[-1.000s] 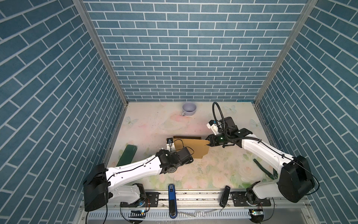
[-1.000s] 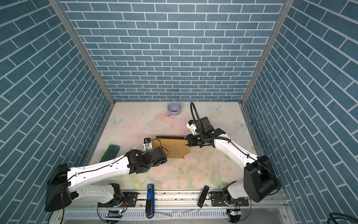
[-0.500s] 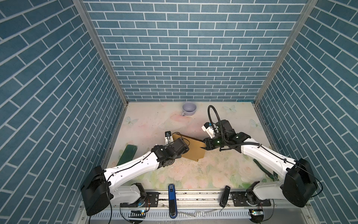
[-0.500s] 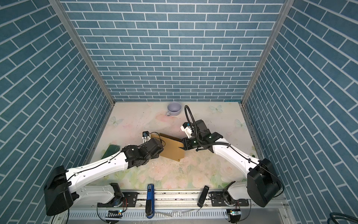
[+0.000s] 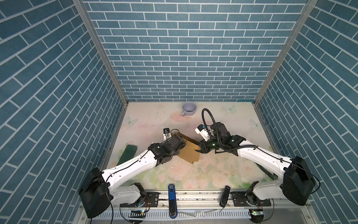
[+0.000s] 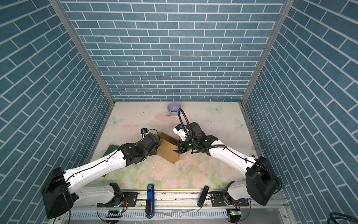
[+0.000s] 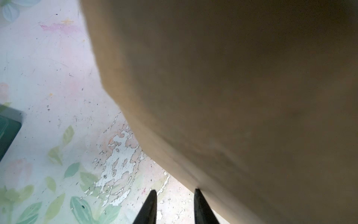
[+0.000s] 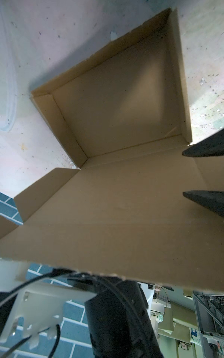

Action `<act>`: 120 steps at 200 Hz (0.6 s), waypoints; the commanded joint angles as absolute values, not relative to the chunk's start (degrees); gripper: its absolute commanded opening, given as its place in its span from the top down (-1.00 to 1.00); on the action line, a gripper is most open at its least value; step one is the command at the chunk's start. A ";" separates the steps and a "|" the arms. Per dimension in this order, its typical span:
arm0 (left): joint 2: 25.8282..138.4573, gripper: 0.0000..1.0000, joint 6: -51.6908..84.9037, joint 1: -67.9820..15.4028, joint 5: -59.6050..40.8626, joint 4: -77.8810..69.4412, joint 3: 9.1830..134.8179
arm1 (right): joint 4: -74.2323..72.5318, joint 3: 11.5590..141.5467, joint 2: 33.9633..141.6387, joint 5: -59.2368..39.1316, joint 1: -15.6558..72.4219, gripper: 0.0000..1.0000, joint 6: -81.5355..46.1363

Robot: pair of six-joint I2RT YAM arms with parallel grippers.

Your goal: Fold the paper box

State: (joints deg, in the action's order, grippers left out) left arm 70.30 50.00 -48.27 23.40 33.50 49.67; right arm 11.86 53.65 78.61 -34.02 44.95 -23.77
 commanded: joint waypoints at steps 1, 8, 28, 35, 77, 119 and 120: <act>71.86 0.32 47.19 -47.30 22.18 31.20 51.79 | 9.09 52.90 79.01 -33.40 46.18 0.40 -24.56; 72.35 0.32 46.66 -46.99 21.83 30.82 52.13 | 9.05 52.91 79.01 -33.00 46.60 0.40 -24.69; 73.86 0.32 45.37 -45.46 19.77 28.99 52.62 | 9.40 53.37 79.49 -31.46 48.13 0.40 -24.96; 74.38 0.32 44.85 -44.89 18.83 28.28 52.77 | 9.49 53.67 79.86 -30.91 48.71 0.40 -24.97; 77.41 0.32 41.41 -42.49 15.85 27.52 56.18 | 9.34 55.69 81.74 -28.63 51.46 0.41 -25.29; 80.44 0.31 38.90 -40.31 12.96 26.11 58.68 | 7.76 56.36 82.77 -26.11 53.84 0.42 -26.10; 80.56 0.31 38.83 -40.28 12.94 26.06 58.74 | 7.70 56.35 82.78 -25.97 53.86 0.42 -26.10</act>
